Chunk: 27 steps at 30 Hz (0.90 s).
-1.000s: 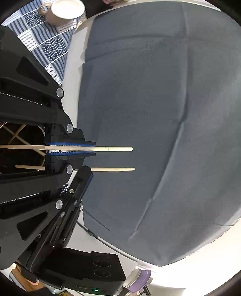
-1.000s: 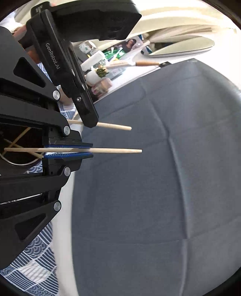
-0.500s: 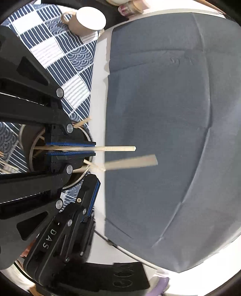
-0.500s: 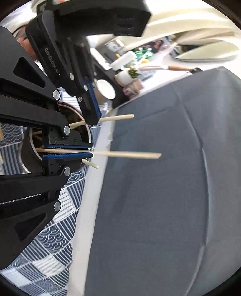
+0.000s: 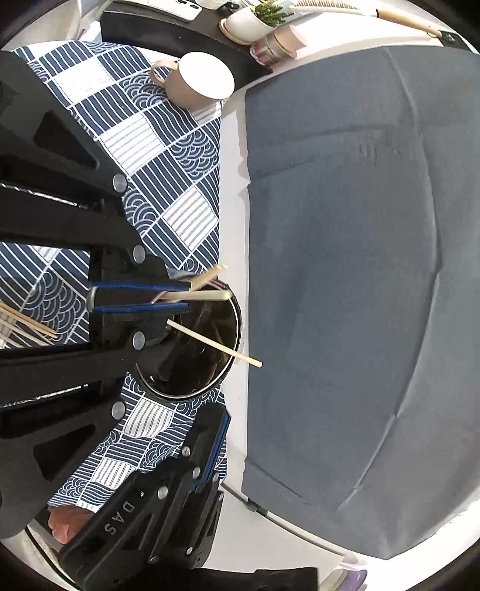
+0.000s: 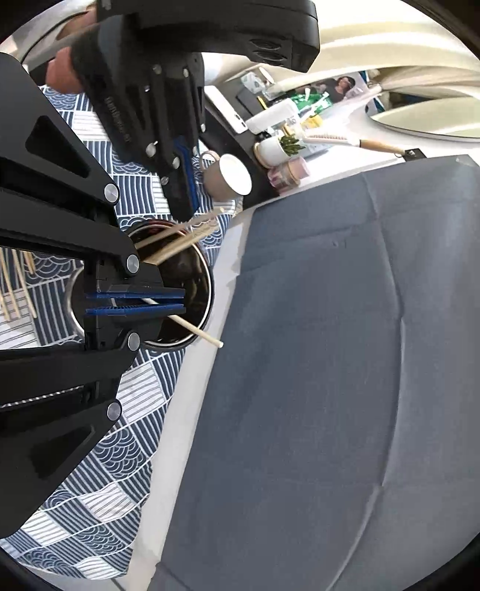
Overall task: Organize utensils
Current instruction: 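Lower both chopsticks into the black cup and open both tools, then withdraw both open tools from the cup toward the loose chopsticks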
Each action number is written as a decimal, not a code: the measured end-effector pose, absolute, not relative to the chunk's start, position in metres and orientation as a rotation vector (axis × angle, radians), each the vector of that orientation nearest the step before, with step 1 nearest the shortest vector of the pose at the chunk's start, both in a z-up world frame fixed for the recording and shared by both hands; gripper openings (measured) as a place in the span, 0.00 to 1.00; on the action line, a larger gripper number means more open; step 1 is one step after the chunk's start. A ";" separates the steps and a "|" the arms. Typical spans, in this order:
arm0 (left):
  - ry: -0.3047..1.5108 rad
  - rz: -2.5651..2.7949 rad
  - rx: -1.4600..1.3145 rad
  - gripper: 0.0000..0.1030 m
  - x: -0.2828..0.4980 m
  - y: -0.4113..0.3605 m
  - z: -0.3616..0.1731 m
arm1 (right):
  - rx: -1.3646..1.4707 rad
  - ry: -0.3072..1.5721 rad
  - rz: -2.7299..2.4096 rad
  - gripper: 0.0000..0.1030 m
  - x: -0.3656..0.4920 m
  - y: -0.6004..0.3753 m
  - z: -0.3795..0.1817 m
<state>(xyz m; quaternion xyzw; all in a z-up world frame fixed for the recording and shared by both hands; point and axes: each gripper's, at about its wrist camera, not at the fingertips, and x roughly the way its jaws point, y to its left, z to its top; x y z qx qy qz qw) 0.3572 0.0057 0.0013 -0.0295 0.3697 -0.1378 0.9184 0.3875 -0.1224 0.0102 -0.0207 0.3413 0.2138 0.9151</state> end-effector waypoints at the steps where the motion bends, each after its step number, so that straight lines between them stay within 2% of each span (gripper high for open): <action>1: 0.757 -0.283 -0.058 0.16 0.355 0.007 0.004 | -0.042 0.704 0.432 0.05 0.384 -0.124 0.012; 2: 0.756 -0.285 -0.056 0.25 0.353 0.008 0.008 | -0.041 0.705 0.427 0.05 0.382 -0.126 0.013; 7: 0.753 -0.288 -0.027 0.42 0.339 0.017 0.016 | -0.011 0.747 0.392 0.07 0.370 -0.140 0.013; 10: 0.774 -0.307 -0.006 0.56 0.331 0.023 0.011 | -0.011 0.780 0.350 0.22 0.362 -0.148 0.005; 12: 0.798 -0.328 0.007 0.66 0.326 0.025 0.005 | -0.011 0.799 0.328 0.27 0.356 -0.152 -0.001; 14: 0.830 -0.343 0.018 0.72 0.323 0.028 -0.003 | -0.008 0.819 0.308 0.44 0.349 -0.155 -0.009; 15: 0.852 -0.350 0.022 0.72 0.322 0.030 -0.010 | -0.004 0.829 0.301 0.48 0.346 -0.157 -0.013; 16: 0.871 -0.358 0.022 0.72 0.320 0.033 -0.017 | 0.000 0.836 0.294 0.56 0.341 -0.159 -0.016; 17: 0.894 -0.367 0.018 0.72 0.319 0.035 -0.024 | 0.003 0.845 0.283 0.69 0.338 -0.161 -0.021; 19: 0.945 -0.383 0.009 0.73 0.316 0.038 -0.038 | 0.004 0.853 0.262 0.83 0.330 -0.164 -0.028; 27: 1.097 -0.458 0.048 0.73 0.301 0.045 -0.091 | 0.050 0.916 0.251 0.88 0.299 -0.159 -0.066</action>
